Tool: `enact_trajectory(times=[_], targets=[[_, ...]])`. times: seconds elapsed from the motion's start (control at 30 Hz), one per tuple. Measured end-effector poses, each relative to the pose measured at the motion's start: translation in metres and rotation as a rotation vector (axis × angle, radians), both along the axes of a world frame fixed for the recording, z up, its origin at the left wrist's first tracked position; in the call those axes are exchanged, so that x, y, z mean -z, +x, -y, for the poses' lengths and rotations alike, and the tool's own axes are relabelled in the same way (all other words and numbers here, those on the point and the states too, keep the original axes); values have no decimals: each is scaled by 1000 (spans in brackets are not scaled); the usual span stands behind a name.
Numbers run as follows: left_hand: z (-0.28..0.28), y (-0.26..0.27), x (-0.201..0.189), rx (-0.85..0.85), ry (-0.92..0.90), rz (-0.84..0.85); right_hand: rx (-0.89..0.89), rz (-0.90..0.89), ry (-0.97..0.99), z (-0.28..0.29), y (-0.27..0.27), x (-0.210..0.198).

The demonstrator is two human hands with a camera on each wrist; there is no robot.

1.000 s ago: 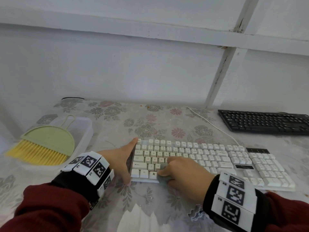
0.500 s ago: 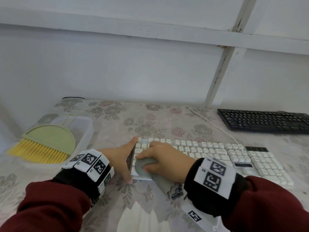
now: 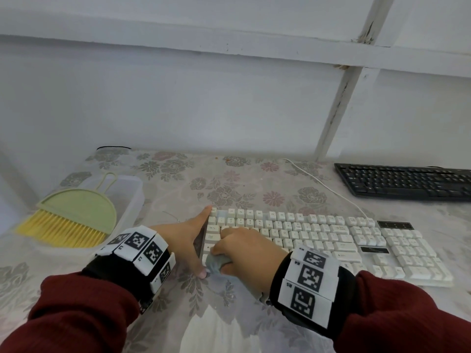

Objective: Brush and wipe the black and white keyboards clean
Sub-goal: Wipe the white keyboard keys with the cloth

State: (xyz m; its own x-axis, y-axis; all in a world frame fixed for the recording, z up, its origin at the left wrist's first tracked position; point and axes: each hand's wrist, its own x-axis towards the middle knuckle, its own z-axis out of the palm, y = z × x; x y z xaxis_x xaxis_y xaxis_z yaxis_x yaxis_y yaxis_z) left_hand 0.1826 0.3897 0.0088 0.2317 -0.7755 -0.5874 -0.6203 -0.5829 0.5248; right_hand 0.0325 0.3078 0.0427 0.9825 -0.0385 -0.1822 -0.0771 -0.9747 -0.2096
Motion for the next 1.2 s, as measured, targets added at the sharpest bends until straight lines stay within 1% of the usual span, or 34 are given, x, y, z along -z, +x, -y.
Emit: enact_trajectory(times=[0.07, 0.17, 0.3, 0.53, 0.7, 0.8, 0.83, 0.93, 1.0, 1.07, 1.2], targets=[[0, 0, 0, -4, -8, -3, 3, 1, -18, -1, -4, 0], [0, 1, 1, -7, -17, -17, -33, 48, -76, -5, -7, 4], [0, 2, 2, -3, -19, -11, -48, 54, -84, -1, -14, 7], [-1, 5, 4, 0, -6, 3, 56, 83, -9, 27, -54, -1], [-3, 5, 3, 28, -3, 21, 173, 19, -20, 56, -84, -9], [-2, 4, 2, 37, 1, 18, 222, -16, -30, 68, -95, -21], [-2, 3, 3, 31, 8, 24, 221, -7, -26, 70, -96, -26], [-2, 3, 2, 12, 10, 26, 183, 100, 50, 66, -90, -33], [-2, 2, -1, 19, 21, 33, 145, 140, 92, 56, -79, -28], [-3, 1, -3, 27, 32, 51, 131, 117, 83, 46, -71, -15], [-2, 0, -3, 22, 22, 44, 239, 51, -6, 55, -83, -1]])
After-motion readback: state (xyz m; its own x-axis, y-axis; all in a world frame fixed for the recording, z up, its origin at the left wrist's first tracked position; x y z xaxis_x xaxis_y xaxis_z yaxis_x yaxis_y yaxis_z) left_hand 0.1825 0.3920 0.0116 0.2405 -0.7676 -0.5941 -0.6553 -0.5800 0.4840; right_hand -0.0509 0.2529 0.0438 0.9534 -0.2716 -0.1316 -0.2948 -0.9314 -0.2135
